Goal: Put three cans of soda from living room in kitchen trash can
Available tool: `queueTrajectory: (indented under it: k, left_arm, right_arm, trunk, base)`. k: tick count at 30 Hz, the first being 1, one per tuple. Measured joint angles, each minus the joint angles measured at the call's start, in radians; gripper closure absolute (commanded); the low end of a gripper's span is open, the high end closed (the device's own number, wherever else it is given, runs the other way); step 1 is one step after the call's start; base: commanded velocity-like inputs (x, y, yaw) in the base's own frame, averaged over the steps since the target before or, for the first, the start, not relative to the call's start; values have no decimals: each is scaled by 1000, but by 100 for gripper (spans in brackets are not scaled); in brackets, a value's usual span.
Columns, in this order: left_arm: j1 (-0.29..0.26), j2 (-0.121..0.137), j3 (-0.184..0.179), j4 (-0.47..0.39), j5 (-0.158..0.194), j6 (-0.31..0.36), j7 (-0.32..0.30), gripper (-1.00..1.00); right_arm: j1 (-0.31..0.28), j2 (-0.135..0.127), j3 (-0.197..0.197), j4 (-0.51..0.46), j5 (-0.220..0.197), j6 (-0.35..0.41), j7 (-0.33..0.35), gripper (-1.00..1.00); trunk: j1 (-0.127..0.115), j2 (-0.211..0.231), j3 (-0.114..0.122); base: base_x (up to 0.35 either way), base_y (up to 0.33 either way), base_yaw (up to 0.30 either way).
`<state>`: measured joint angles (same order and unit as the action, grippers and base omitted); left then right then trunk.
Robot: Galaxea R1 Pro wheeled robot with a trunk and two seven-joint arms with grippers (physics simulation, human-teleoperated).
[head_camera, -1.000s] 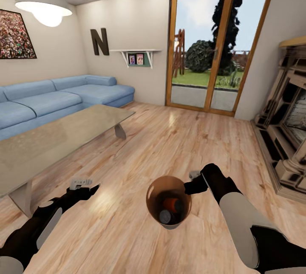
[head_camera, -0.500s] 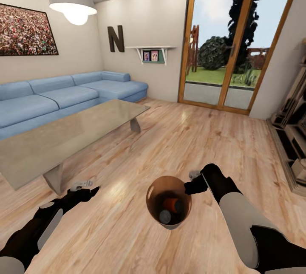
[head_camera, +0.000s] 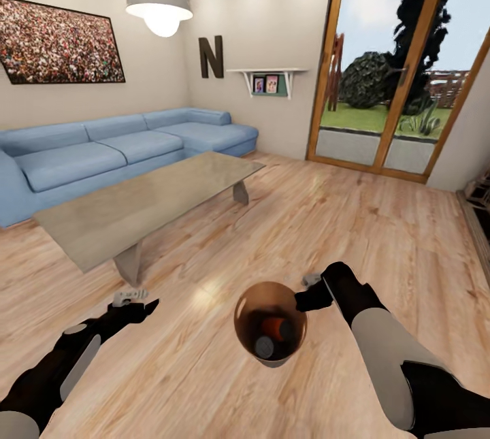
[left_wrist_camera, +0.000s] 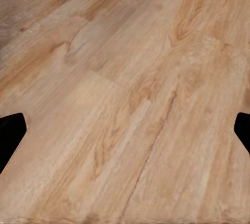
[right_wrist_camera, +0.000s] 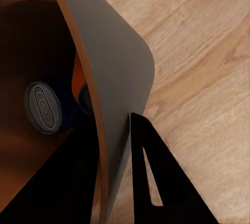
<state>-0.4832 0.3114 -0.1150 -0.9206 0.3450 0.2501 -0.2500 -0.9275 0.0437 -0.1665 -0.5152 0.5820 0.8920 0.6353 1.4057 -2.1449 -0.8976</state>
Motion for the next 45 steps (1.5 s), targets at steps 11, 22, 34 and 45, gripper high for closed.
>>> queueTrajectory:
  k: [11, 22, 34, 45]
  left_arm:
    - [0, 0, 0, 0, 0, 0, 8, -100]
    - [0, 0, 0, 0, -1, 0, 14, -100]
    - [0, 0, -1, 0, -1, 0, 14, -100]
    - [0, 0, -1, 0, -1, 0, 14, -100]
  right_arm:
    - [0, -1, 0, 0, 2, -1, 0, 100]
    - [0, -1, -1, 0, 1, 0, 1, 100]
    - [0, -1, -1, 0, 2, -1, -1, 100]
    - [0, 0, -2, 0, 1, -2, -1, 100]
  trunk:
    - [0, 0, -14]
    - [0, 0, -28]
    - [0, 0, -31]
    - [0, 0, -31]
  base:
    - [-219, 229, 158]
    - [-217, 231, 158]
    - [-143, 253, 37]
    - [-7, 298, 205]
